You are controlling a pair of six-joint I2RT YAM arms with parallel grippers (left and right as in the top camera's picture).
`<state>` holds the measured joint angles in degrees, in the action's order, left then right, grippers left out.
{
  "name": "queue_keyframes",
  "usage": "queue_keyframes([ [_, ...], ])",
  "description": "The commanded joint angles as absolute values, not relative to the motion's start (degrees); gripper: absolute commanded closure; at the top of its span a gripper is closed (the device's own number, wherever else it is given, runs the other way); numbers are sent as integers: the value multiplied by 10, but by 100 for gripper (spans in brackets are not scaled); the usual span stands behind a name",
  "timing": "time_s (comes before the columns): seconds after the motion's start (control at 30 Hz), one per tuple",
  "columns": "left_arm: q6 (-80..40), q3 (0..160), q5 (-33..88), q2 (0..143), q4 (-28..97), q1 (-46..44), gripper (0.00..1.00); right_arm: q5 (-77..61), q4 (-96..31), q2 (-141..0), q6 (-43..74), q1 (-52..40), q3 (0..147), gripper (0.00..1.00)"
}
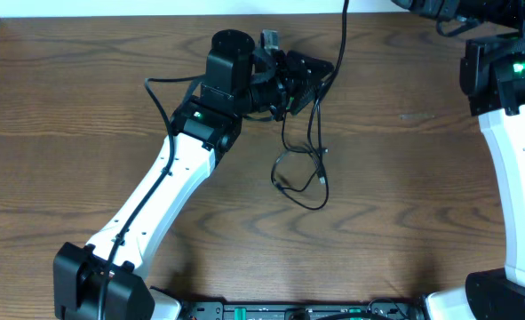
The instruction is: Untangle cables
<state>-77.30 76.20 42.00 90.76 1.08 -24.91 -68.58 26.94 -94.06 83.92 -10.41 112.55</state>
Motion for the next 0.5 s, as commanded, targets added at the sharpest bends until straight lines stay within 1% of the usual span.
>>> queue_keyframes([
  [0.0,-740,767,387,914,8,-248,74,-670,275,-929,831,-106,1136,99],
  [0.07,-713,767,377,914,9,-247,81,-670,275,-929,831,-105,1136,99],
  [0.1,-703,767,374,914,10,-247,89,-671,275,-929,831,-104,1136,99],
  [0.17,-671,767,367,914,17,-246,92,-674,274,-929,831,-101,1136,99],
  [0.3,-591,767,363,914,57,-230,92,-703,248,-929,795,-78,1136,99],
  [0.37,-547,767,364,914,93,-215,92,-724,173,-929,751,-60,1136,99],
  [0.47,-488,767,363,914,150,-189,92,-732,7,-929,641,-33,1136,99],
])
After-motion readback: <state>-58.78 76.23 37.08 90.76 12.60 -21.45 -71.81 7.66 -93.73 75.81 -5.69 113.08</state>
